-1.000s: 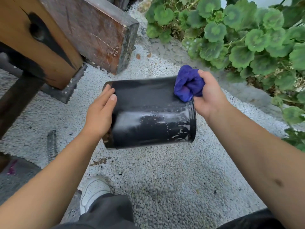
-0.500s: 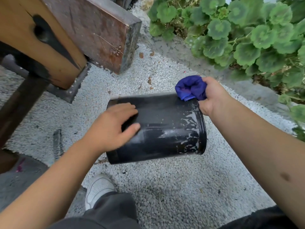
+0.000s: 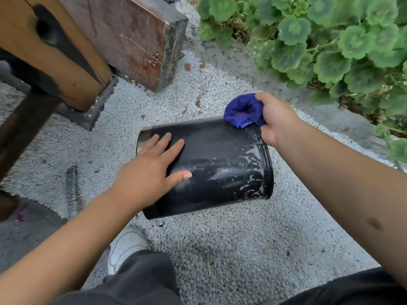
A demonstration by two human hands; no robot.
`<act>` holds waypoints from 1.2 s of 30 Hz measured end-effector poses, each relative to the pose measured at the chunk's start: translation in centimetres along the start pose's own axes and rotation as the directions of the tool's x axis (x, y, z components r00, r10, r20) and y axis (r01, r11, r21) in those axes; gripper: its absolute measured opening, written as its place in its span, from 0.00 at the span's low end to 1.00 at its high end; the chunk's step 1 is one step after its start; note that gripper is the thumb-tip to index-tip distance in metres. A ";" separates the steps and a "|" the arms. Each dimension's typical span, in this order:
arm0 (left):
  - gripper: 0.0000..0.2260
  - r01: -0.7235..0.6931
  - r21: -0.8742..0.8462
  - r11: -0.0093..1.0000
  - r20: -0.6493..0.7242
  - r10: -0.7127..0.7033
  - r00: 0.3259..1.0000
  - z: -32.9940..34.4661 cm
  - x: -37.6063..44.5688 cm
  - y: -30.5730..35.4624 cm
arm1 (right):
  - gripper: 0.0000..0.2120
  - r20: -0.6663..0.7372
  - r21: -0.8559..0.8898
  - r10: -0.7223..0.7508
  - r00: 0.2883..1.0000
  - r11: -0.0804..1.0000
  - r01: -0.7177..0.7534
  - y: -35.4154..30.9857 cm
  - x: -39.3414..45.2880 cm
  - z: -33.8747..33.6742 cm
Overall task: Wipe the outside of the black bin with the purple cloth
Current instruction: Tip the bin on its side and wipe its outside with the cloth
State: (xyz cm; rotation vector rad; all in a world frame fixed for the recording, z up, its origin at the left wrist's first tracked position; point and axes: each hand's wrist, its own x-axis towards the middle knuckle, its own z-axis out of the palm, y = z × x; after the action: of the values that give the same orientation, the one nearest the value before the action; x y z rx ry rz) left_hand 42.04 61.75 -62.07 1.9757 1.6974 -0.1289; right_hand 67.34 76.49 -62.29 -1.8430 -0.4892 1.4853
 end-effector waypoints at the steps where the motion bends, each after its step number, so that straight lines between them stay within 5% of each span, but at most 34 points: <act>1: 0.40 0.007 0.002 1.000 0.006 -0.007 1.000 0.4 -0.2 0.1 | 0.09 0.004 -0.008 -0.009 1.000 1.000 0.009 0.1 0.0 0.0; 4: 0.36 0.023 0.099 0.995 -0.058 -0.017 0.998 0.7 -0.1 0.3 | 0.06 0.068 -0.049 -0.071 0.995 0.996 0.075 0.3 -0.3 0.0; 6: 0.37 0.049 0.135 0.990 -0.071 -0.040 0.997 0.5 0.3 0.4 | 0.04 0.138 -0.315 -0.180 0.974 0.924 0.215 0.2 -0.1 0.0; 9: 0.37 0.069 0.188 0.980 -0.072 -0.056 0.996 0.4 0.7 0.6 | 0.09 0.379 -0.728 -0.275 0.884 0.500 0.468 -0.7 0.3 -0.5; 11: 0.37 0.062 0.238 0.969 -0.079 -0.045 0.996 0.4 0.7 0.7 | 0.07 0.494 -0.789 -0.222 0.841 0.293 0.540 -1.4 -0.1 -1.0; 13: 0.37 0.053 0.245 0.968 -0.079 -0.035 0.996 0.4 0.6 0.8 | 0.16 0.580 -0.792 -0.187 0.793 0.101 0.603 -1.5 -0.1 -1.0; 15: 0.37 0.050 0.232 0.971 -0.074 -0.033 0.997 0.3 0.7 0.7 | 0.21 0.609 -0.779 -0.208 0.765 0.024 0.627 -1.3 0.0 -0.8; 18: 0.37 0.048 0.229 0.972 -0.072 -0.032 0.997 0.2 0.8 0.7 | 0.19 0.595 -0.779 -0.253 0.763 0.049 0.625 -1.2 -0.2 -0.6; 22: 0.37 0.050 0.236 0.970 -0.079 -0.032 0.996 0.2 0.8 0.6 | 0.32 0.659 -0.735 -0.231 0.716 0.004 0.678 -1.9 -1.1 -2.0; 25: 0.37 0.052 0.234 0.971 -0.079 -0.034 0.996 0.2 0.9 0.6 | 0.26 0.681 -0.723 -0.201 0.704 -0.032 0.690 -2.9 -2.6 -3.4; 30: 0.37 0.057 0.227 0.972 -0.081 -0.039 0.996 0.3 1.0 0.5 | 0.21 0.673 -0.723 -0.055 0.738 0.160 0.672 -3.4 -5.9 -6.0; 36: 0.38 0.054 0.223 0.973 -0.081 -0.037 0.996 0.3 1.0 0.6 | 0.23 0.709 -0.690 0.184 0.681 0.380 0.616 -2.4 -8.4 -8.7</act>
State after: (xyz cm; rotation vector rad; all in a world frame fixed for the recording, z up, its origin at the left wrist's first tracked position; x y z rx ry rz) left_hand 42.93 62.51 -62.50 2.1286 1.8481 -0.2772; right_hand 73.75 69.91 -54.06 -1.6153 -2.3125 1.8179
